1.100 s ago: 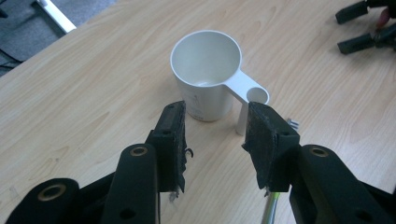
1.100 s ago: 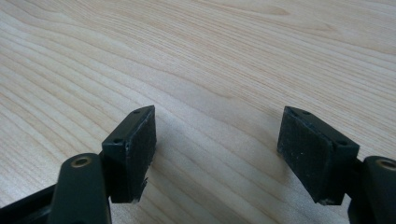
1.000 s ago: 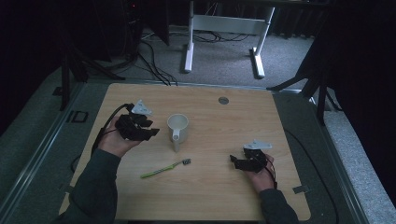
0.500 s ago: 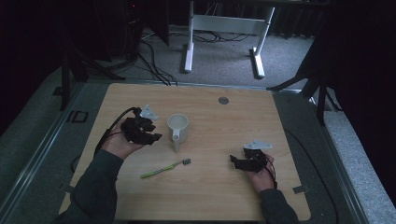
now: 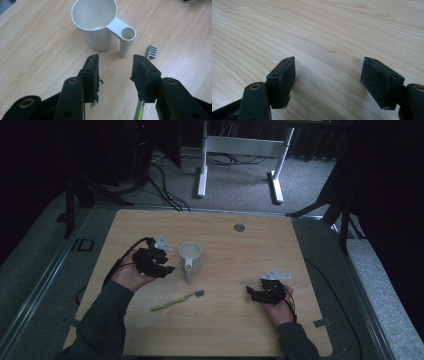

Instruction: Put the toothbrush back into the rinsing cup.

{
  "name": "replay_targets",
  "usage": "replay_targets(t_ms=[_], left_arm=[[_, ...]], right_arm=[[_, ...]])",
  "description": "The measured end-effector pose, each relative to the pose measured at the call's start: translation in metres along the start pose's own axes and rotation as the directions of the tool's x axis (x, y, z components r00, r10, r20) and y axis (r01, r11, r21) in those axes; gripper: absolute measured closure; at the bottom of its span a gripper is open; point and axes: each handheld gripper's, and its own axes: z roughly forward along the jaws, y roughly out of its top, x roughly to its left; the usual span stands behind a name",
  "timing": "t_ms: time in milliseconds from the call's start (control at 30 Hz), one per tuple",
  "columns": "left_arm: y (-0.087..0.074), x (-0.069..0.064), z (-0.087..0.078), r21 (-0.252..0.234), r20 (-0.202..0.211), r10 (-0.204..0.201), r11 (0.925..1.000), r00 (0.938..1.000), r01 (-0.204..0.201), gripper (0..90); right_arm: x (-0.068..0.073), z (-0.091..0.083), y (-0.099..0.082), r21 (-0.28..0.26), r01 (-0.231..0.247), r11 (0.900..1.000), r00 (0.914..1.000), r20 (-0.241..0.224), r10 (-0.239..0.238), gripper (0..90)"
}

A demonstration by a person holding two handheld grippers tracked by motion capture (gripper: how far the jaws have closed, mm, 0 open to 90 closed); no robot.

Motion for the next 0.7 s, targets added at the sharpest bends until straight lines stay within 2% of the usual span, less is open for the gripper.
replay_targets(t_ms=[700], left_arm=[[0.003,-0.007,0.011,0.049,0.024,0.032,0.9982,0.9992,-0.033,56.9]], right_arm=[[0.0,0.0,0.0,0.0,0.0,1.0,1.0,0.0,0.0,27.5]])
